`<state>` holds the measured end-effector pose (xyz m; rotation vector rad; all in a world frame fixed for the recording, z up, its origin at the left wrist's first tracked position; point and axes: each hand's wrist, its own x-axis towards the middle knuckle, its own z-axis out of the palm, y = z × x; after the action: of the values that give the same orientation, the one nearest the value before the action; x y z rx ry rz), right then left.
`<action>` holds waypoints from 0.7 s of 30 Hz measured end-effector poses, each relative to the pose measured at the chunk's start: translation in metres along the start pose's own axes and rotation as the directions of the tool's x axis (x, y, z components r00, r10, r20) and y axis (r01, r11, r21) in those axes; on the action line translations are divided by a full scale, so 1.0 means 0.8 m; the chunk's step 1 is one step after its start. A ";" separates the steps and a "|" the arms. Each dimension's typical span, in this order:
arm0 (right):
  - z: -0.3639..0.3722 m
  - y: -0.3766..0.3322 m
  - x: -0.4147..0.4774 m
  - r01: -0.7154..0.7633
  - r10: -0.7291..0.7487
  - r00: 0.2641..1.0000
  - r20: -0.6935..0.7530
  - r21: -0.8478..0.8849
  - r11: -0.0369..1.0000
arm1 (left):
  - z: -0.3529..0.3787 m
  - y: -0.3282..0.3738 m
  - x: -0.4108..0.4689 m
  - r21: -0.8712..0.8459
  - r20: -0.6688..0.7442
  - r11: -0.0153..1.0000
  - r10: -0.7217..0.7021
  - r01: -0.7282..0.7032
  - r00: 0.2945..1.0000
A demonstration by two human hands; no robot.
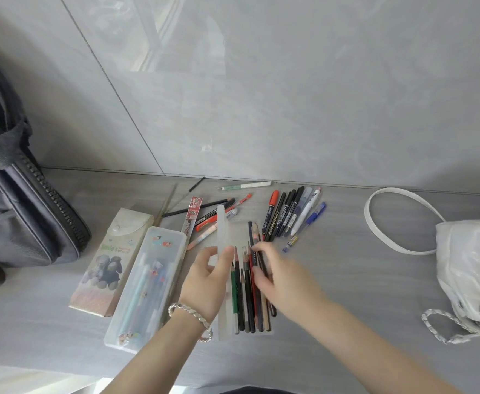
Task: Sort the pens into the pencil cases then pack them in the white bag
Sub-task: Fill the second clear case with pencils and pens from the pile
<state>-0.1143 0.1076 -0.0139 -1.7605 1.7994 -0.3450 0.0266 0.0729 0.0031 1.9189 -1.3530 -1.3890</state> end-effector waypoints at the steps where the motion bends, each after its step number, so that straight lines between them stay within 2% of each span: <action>1: 0.003 -0.004 -0.003 -0.022 0.021 1.000 -0.016 -0.061 0.998 | 0.002 0.004 -0.003 -0.020 0.001 1.000 0.007 -0.007 1.000; 2: 0.006 -0.006 -0.005 -0.050 0.045 0.996 -0.071 -0.069 0.996 | 0.004 0.006 -0.004 -0.048 0.002 0.999 0.013 -0.013 1.000; 4: 0.011 -0.006 -0.009 -0.064 0.069 0.973 -0.222 0.030 0.997 | 0.005 0.009 -0.005 -0.115 0.003 0.993 0.016 -0.016 1.000; 7: 0.022 -0.001 -0.007 -0.042 0.095 0.943 -0.320 0.169 0.985 | 0.002 0.013 -0.008 -0.178 -0.009 0.984 0.012 -0.013 1.000; 10: 0.026 -0.011 -0.004 -0.066 0.181 0.952 -0.248 0.409 0.910 | 0.002 0.015 -0.009 -0.231 -0.002 0.973 0.013 -0.014 1.000; 12: 0.030 -0.016 -0.003 -0.110 0.205 0.965 -0.165 0.454 0.884 | 0.003 0.016 -0.010 -0.230 -0.003 0.973 0.019 -0.020 1.000; 14: 0.032 -0.021 -0.002 -0.208 0.263 0.961 -0.086 0.403 0.891 | 0.005 0.016 -0.012 -0.215 -0.009 0.976 0.028 -0.029 1.000; 16: 0.033 -0.026 0.003 -0.332 0.340 0.940 -0.002 0.214 0.919 | 0.006 0.014 -0.010 -0.209 -0.008 0.978 0.020 -0.021 1.000; 18: 0.031 -0.031 0.009 -0.386 0.384 0.921 0.064 0.013 0.923 | 0.004 0.015 -0.007 -0.210 -0.001 0.978 -0.002 0.001 1.000; 19: 0.027 -0.035 0.013 -0.389 0.389 0.917 0.091 -0.017 0.921 | 0.002 0.015 -0.004 -0.203 0.001 0.979 -0.011 0.011 1.000; 21: 0.016 -0.040 0.025 -0.388 0.379 0.917 0.122 0.052 0.920 | -0.006 0.018 0.006 -0.172 -0.018 0.985 -0.024 0.021 1.000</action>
<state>-0.0799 0.0879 -0.0106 -1.3063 1.9699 -0.1483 0.0244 0.0615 0.0142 1.8350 -1.1649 -1.4438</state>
